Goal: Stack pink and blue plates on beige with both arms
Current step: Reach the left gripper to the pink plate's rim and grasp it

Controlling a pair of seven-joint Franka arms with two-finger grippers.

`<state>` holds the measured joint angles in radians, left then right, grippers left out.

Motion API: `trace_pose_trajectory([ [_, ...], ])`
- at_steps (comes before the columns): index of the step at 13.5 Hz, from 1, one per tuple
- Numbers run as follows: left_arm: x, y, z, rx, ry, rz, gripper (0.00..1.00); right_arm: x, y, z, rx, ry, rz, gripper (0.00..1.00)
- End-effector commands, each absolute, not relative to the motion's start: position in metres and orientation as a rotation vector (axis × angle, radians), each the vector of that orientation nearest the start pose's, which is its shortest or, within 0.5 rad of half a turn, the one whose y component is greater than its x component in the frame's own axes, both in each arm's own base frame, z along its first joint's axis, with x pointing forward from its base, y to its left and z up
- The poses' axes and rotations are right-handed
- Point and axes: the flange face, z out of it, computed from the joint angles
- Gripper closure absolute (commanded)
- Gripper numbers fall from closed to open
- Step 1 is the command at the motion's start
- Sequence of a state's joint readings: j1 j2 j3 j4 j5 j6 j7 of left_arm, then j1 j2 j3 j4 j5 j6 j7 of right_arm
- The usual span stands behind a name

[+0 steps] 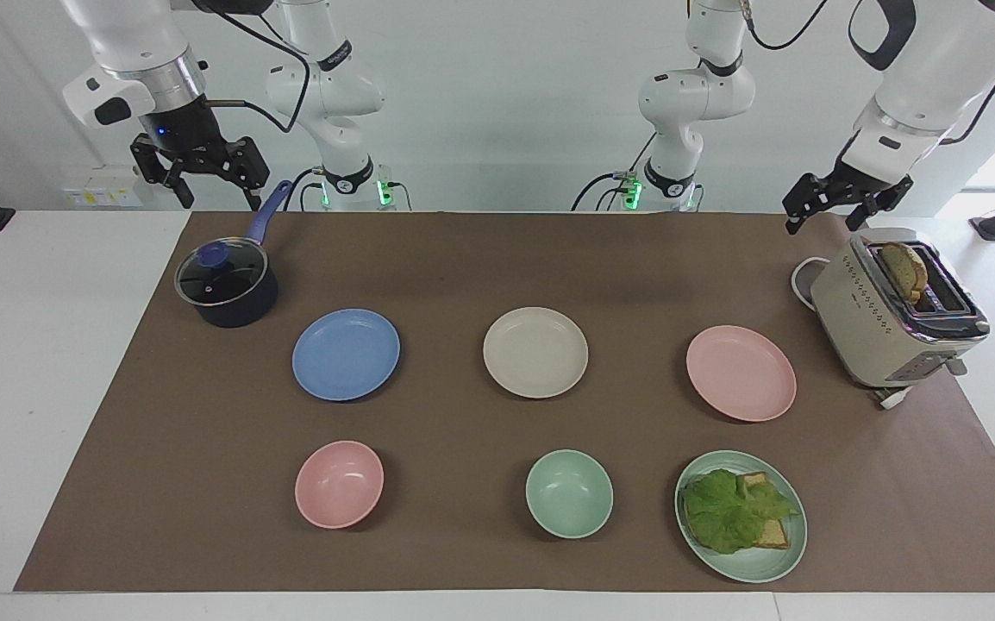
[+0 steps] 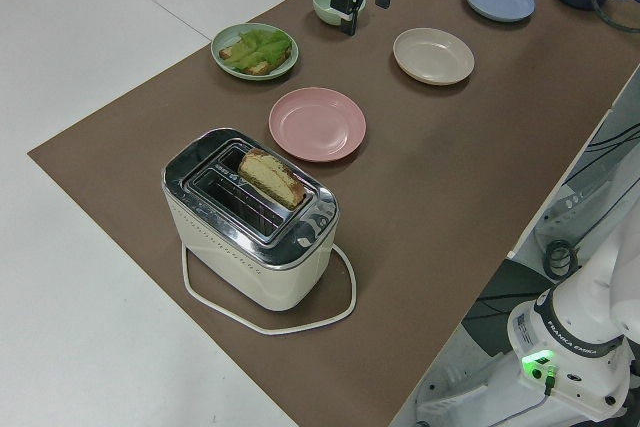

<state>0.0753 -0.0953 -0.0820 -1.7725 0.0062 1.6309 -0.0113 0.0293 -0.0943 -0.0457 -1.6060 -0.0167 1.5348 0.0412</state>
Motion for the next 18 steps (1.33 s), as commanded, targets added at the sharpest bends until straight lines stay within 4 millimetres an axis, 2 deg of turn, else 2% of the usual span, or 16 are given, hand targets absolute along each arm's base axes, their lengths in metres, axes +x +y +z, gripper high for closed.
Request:
trace_pose_trajectory([
  [1,0.529,0.006,0.542,-3.147,-0.047,0.020,0.00,0.516,-0.015,0.658,-3.148,0.071,-0.029,0.00],
  [5,0.555,0.019,0.478,-3.156,-0.061,0.065,0.00,0.516,-0.015,0.658,-3.148,0.071,-0.026,0.00],
  [9,0.571,0.026,0.405,-3.165,-0.021,0.109,0.00,0.516,-0.015,0.658,-3.148,0.071,-0.026,0.00],
  [13,0.572,0.049,0.370,-3.170,-0.072,0.149,0.00,0.516,-0.015,0.658,-3.148,0.071,-0.029,0.00],
  [18,0.568,0.051,0.331,-3.173,-0.082,0.142,0.00,0.516,-0.015,0.658,-3.148,0.071,-0.026,0.00],
])
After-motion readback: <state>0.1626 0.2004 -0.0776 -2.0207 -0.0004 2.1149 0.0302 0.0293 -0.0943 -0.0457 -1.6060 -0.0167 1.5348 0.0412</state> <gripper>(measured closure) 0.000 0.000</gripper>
